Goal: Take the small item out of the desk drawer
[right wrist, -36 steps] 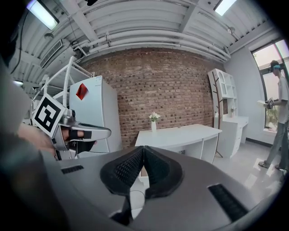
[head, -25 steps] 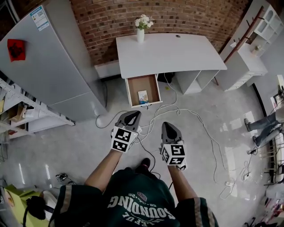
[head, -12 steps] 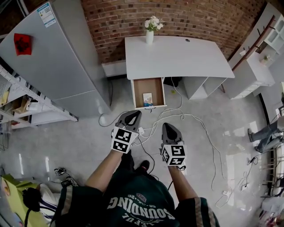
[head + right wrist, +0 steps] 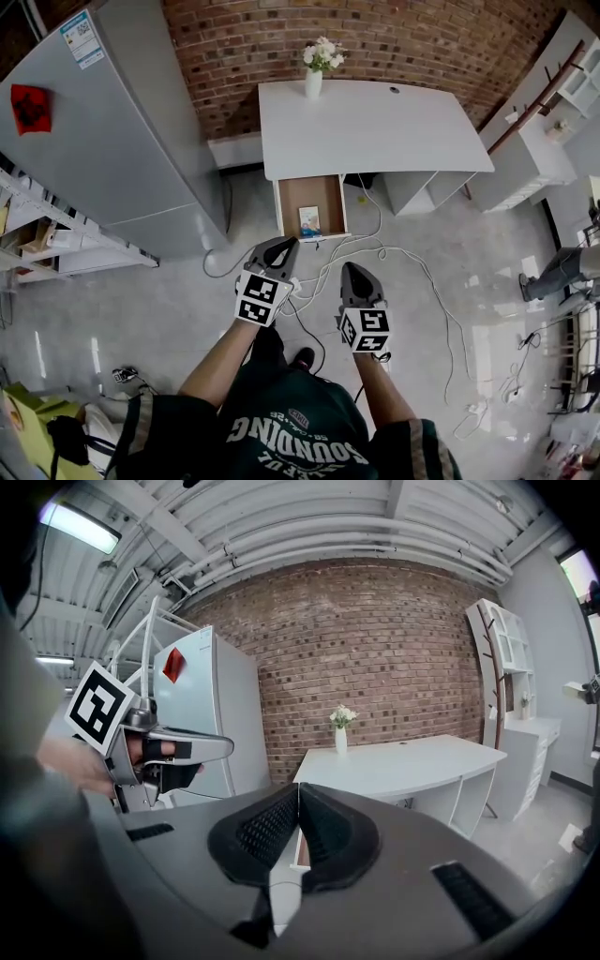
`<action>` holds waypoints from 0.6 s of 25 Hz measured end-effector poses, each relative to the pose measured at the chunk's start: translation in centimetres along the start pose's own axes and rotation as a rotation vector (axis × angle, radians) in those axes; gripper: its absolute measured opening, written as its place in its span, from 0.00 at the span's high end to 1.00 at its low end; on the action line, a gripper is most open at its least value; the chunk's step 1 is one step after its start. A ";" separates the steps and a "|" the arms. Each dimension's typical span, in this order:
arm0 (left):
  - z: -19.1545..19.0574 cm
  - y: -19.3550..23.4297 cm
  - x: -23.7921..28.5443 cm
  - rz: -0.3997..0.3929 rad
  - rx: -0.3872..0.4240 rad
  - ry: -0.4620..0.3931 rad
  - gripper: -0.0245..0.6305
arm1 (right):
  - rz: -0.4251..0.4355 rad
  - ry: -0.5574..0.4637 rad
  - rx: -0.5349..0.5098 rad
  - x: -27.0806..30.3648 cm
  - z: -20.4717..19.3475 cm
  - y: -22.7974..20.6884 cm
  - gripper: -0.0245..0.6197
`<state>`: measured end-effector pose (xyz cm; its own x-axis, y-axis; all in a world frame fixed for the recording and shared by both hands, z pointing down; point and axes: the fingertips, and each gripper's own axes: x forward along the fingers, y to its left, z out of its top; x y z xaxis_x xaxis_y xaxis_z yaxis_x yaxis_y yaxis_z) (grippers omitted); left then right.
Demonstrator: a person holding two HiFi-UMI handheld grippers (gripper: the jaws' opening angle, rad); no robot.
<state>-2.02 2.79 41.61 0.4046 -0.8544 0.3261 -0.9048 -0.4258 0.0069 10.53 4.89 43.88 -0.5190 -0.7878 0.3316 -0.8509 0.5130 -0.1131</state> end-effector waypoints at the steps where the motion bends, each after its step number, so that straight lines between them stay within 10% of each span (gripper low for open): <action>1: 0.2 0.5 0.5 -0.009 0.001 -0.003 0.94 | -0.008 -0.001 0.001 0.6 0.3 -0.1 0.92; 15: 0.6 8.8 6.8 -0.123 -0.009 0.002 0.94 | -0.117 0.012 0.008 9.9 3.3 0.5 0.92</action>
<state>-7.16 -6.94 43.35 0.5122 -0.7953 0.3242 -0.8495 -0.5246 0.0552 4.67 -3.79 44.05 -0.4151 -0.8381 0.3539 -0.9063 0.4148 -0.0807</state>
